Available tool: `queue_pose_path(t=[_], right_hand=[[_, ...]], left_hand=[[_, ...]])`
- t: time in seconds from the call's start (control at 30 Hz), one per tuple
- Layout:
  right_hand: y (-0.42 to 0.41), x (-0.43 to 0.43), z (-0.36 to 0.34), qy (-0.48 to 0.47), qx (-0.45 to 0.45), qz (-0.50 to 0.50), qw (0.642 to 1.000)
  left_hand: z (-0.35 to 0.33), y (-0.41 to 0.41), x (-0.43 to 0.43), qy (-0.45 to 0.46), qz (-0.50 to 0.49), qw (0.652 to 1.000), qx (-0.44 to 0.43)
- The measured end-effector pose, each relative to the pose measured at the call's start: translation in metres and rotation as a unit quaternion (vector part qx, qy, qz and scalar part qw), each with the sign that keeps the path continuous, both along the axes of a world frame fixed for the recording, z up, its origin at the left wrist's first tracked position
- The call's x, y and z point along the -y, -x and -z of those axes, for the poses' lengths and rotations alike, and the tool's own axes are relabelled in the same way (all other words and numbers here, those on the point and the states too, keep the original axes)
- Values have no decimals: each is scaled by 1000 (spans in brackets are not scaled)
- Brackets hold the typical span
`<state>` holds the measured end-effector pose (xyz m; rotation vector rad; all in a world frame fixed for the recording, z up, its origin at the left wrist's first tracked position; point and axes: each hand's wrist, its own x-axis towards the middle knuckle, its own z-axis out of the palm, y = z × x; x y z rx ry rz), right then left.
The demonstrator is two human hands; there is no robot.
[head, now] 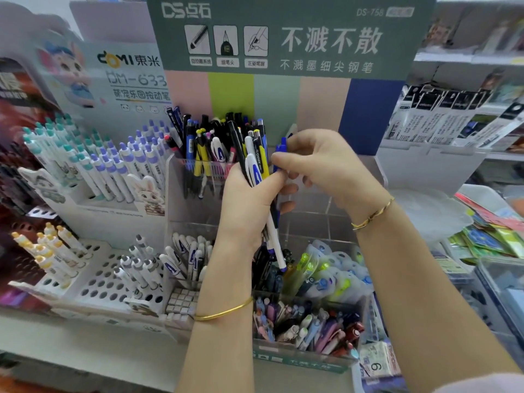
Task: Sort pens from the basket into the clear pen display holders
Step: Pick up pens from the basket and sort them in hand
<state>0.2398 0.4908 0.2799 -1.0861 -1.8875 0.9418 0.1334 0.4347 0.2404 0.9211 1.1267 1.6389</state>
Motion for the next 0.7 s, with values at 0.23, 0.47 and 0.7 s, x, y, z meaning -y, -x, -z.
queue_pose_path(t=[0.23,0.47,0.7], right_hand=[[-4,-21,-20,-141,-291,219,921],[24,-36,-1,-195,-95,175,960],[36,-38,10,-150,-37,176,972]], left_hand=[[3,11,0,23,-37,999,4],[4,13,2,27,-48,998,-2],[4,14,4,26,-30,999,-2]])
